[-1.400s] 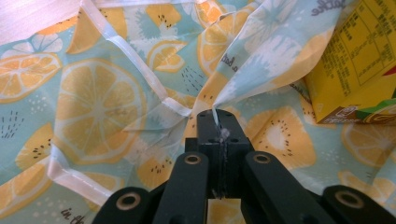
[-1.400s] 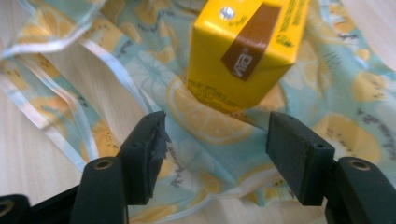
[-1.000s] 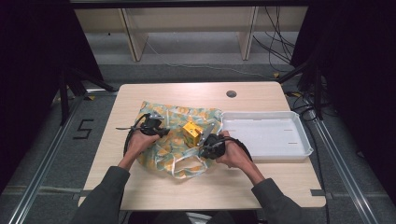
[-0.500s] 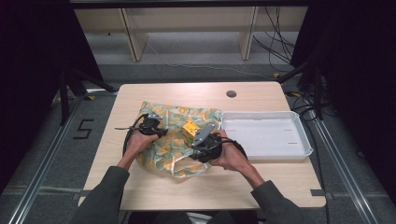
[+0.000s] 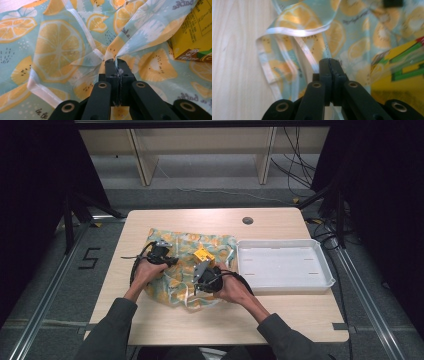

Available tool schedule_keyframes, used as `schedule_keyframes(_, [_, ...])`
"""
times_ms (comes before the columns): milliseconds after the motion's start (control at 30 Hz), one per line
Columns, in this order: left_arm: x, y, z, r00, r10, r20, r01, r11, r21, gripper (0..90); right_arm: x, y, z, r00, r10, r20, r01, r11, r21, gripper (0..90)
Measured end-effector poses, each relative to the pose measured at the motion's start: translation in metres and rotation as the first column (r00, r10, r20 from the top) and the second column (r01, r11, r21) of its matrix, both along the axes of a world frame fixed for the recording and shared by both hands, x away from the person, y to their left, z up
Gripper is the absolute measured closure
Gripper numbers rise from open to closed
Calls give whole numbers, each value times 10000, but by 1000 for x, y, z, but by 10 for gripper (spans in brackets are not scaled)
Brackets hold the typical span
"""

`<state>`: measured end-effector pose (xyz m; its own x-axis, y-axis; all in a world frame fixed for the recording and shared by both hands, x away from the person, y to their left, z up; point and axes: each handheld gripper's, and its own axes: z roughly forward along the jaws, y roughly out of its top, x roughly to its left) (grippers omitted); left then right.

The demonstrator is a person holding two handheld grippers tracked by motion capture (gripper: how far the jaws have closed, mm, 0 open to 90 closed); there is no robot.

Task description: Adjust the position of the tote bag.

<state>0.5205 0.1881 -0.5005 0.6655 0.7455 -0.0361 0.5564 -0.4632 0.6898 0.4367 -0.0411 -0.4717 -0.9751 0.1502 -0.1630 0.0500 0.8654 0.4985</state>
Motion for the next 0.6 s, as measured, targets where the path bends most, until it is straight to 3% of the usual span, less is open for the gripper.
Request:
schedule_keyframes(200, [-1, 3, 0, 10000, 4, -55, -4, 10000, -10, 886, -5, -16, -3, 9981, 65, -605, -63, 10000, 47, 900])
schedule_keyframes(233, [-1, 4, 0, 9999, 112, 30, -112, 9999, -21, 886, -9, -25, -6, 9953, -16, -969, 28, 9999, 125, 900])
schedule_keyframes(267, [-1, 4, 0, 9999, 112, 30, -112, 9999, -21, 886, -9, -25, -6, 9953, -16, -969, 28, 9999, 125, 900])
schedule_keyframes(300, [-1, 4, 0, 9999, 133, -33, -133, 9999, -64, 886, -14, -30, -9, 9918, -42, -1280, 64, 9998, 164, 900])
schedule_keyframes(400, [-1, 4, 0, 9999, 136, -2, -136, 9999, -34, 886, -20, -33, -12, 9906, -52, -1365, 59, 10000, 48, 900])
schedule_keyframes(433, [-1, 3, 0, 9999, 121, -5, -121, 9999, 13, 886, -19, -33, -13, 9918, 352, -1230, -337, 9993, 141, 900])
schedule_keyframes(467, [-1, 3, -1, 9998, 184, 43, -184, 9998, 36, 886, -24, -35, -15, 9882, 60, -1528, -49, 10000, 75, 900])
schedule_keyframes(533, [0, 3, -2, 9998, 158, -73, -158, 9999, 31, 881, -28, -36, -18, 9884, 44, -1520, -54, 10000, -59, 900])
schedule_keyframes(567, [-1, 3, -2, 9997, 208, -83, -208, 9998, -8, 872, -25, -36, -19, 9914, 444, -1230, -446, 9990, 11, 900])
schedule_keyframes(600, [-1, 3, -2, 9997, 208, -83, -208, 9998, -8, 850, -25, -36, -19, 9914, 444, -1230, -446, 9990, 11, 900])
